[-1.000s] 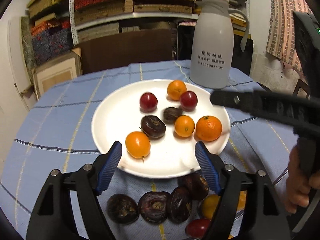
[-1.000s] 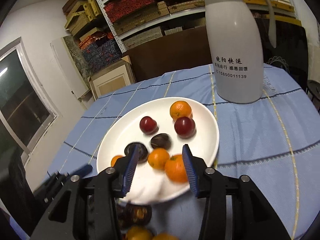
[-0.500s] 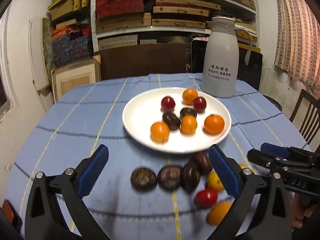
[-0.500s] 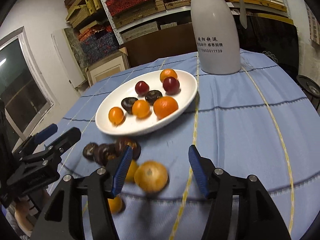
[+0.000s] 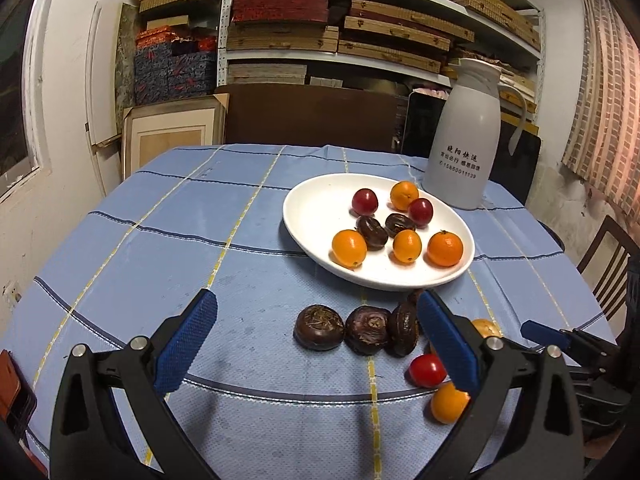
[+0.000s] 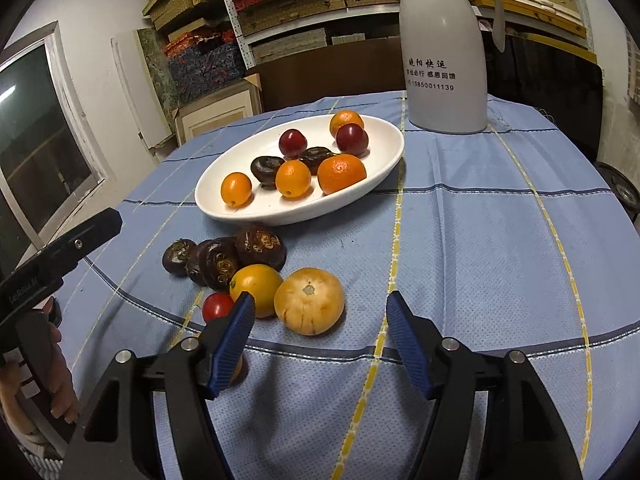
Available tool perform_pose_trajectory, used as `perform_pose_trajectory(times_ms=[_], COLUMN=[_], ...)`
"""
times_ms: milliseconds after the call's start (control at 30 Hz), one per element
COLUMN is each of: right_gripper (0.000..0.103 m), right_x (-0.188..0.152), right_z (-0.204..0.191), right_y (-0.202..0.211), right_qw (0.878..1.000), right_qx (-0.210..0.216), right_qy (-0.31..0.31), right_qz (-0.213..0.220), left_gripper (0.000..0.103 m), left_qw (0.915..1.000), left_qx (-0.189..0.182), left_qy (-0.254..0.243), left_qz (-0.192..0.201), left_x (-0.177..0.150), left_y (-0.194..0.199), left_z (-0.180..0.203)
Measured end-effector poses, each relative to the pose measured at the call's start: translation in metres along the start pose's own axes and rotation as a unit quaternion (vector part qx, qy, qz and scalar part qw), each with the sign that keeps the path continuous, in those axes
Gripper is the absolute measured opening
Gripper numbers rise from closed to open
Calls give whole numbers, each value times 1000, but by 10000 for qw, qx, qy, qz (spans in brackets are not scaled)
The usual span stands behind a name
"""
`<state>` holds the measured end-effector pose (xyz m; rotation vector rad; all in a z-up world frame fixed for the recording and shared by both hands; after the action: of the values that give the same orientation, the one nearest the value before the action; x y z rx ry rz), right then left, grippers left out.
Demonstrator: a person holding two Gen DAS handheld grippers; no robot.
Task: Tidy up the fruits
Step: 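Grasp a yellow-orange tomato with the right tool while the left tool grasps a dark brown fruit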
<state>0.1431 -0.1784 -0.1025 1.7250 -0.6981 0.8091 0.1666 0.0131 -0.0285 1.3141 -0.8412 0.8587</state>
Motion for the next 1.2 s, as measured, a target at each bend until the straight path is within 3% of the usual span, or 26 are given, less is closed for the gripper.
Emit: perform_pose_trajectory(times_ms=[800, 1000, 1200], right_gripper=[73, 73, 73], right_x=[0, -7, -21], right_z=[0, -21, -45], right_y=[-2, 9, 16], right_qw=[10000, 9991, 9964], right_qx=[-7, 360, 628], right_qy=[12, 215, 540], right_qz=[-30, -53, -171], left_gripper=[98, 98, 98], left_qw=[9996, 9985, 9984], left_qx=[81, 377, 472], left_qy=[-267, -396, -128], left_qz=[-34, -82, -271], left_x=[-1, -1, -6], left_y=[-3, -8, -17], left_z=[8, -1, -19])
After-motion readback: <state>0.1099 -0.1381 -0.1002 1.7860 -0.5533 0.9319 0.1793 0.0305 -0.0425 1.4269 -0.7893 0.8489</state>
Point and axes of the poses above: each gripper's, at about its wrist camera, not at the fingertips, and y roughly against the way its jaws point, z to its right, x to its top, the point moved 10 cm from there along -y, roughly the way its jaws point, and after that the axes turned 7 degrees about z, right-handed, at the moved point
